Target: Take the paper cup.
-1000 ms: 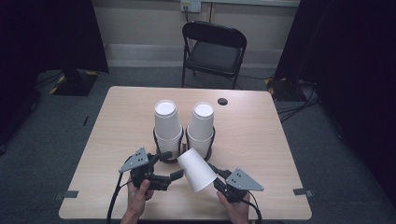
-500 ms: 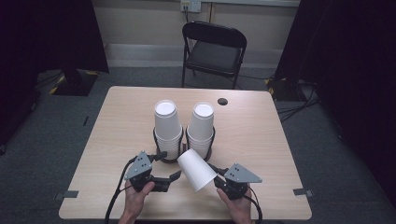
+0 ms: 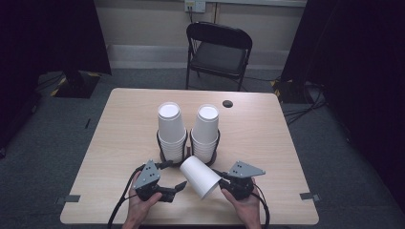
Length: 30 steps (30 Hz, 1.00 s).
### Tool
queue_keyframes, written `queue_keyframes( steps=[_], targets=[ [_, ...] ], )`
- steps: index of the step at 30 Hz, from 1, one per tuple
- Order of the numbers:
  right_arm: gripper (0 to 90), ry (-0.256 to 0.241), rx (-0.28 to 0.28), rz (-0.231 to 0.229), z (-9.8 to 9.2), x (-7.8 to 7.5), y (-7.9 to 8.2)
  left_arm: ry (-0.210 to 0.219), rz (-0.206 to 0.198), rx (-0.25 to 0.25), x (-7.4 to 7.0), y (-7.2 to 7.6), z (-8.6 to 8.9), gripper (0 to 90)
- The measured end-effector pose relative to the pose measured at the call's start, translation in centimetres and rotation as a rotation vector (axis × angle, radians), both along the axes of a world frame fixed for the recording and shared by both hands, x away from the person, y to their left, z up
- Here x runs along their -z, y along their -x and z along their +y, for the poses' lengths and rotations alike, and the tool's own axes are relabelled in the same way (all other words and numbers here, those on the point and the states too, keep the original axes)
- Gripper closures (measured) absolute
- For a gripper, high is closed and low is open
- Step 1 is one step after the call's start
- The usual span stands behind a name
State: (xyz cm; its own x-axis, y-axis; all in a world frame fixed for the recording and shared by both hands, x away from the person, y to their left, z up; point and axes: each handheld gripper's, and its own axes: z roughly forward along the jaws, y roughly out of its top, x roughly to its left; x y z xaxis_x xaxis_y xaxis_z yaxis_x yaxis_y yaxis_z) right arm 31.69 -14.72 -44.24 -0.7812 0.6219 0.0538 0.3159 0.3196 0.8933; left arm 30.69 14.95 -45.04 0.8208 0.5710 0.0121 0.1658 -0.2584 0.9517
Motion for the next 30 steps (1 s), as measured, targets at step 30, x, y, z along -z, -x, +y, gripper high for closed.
queue_keyframes(
  steps=[30],
  targets=[
    [86.5,0.222,-0.174,0.232,0.9,-1.7,-3.1,-0.205,-0.069,0.155,0.0,0.5,-1.8,15.5]
  ],
)
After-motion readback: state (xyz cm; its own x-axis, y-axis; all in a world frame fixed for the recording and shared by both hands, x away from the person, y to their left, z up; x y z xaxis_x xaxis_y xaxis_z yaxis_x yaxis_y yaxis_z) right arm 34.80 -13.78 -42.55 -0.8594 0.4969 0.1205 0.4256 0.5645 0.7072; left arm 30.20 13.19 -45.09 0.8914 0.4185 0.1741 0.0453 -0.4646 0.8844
